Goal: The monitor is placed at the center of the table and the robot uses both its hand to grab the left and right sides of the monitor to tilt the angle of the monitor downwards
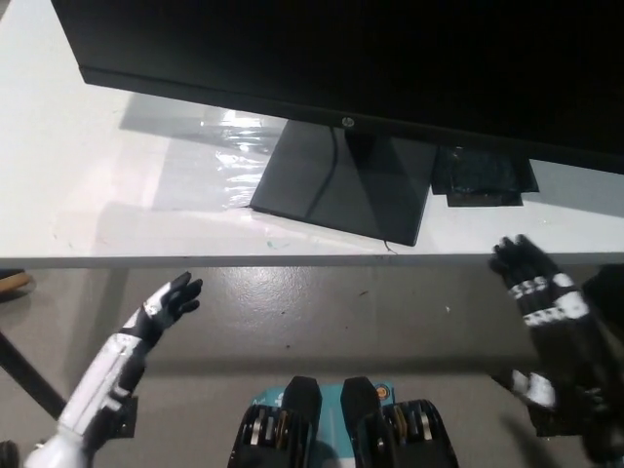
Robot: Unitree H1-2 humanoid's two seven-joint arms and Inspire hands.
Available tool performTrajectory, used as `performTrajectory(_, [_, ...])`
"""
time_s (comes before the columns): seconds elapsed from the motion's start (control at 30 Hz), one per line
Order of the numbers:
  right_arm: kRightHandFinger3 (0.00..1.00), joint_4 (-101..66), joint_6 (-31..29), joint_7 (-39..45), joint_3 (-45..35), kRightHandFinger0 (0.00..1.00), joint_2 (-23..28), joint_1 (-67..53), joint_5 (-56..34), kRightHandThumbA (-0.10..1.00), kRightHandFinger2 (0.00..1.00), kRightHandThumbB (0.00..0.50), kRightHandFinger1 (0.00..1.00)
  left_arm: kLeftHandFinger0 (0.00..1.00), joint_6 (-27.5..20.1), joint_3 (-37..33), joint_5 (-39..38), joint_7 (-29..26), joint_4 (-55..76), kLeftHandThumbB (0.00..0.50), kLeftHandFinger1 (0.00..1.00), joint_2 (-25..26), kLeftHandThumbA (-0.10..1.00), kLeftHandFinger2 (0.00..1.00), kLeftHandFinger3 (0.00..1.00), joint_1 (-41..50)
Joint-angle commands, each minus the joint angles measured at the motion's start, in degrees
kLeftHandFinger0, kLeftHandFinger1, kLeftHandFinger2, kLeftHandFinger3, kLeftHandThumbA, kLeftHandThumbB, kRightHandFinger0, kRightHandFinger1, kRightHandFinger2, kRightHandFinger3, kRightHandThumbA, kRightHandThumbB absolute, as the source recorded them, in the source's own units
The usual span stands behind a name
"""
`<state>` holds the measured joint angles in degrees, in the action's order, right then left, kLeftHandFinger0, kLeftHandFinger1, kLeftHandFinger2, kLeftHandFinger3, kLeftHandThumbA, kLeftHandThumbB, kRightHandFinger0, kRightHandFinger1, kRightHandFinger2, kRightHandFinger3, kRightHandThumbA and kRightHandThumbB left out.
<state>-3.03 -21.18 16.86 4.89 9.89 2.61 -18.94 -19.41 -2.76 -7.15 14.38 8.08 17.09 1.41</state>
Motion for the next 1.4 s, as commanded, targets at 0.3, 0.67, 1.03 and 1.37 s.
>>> performTrajectory(0.3, [1.0,27.96,-5.75,-6.55,-3.75,1.0,-8.99,9.82,14.67,1.0,1.0,0.417,1.0,1.0,-7.52,2.16,6.8,-4.1,-21.77,0.347,1.0,-4.01,1.0,1.0,1.0,-6.34])
performTrajectory(0.67, [1.0,34.11,-5.75,-8.45,-3.82,1.0,-8.85,12.19,17.33,0.96,1.0,0.412,1.0,1.0,-7.52,1.83,9.35,-5.14,-25.43,0.33,1.0,-4.21,0.99,1.0,1.0,-7.36])
performTrajectory(1.03, [1.0,34.2,-5.75,-9.25,-2.98,1.0,-8.56,12.5,18.57,0.93,1.0,0.402,1.0,1.0,-7.52,1.28,10.32,-5.28,-26.0,0.282,1.0,-4.29,0.99,1.0,1.0,-7.86])
performTrajectory(1.37, [1.0,34.41,-5.75,-9.62,-2.42,1.0,-8.39,12.88,19.32,0.92,1.0,0.408,1.0,1.0,-7.52,1.2,10.92,-5.1,-26.33,0.281,1.0,-4.15,1.0,1.0,1.0,-8.22])
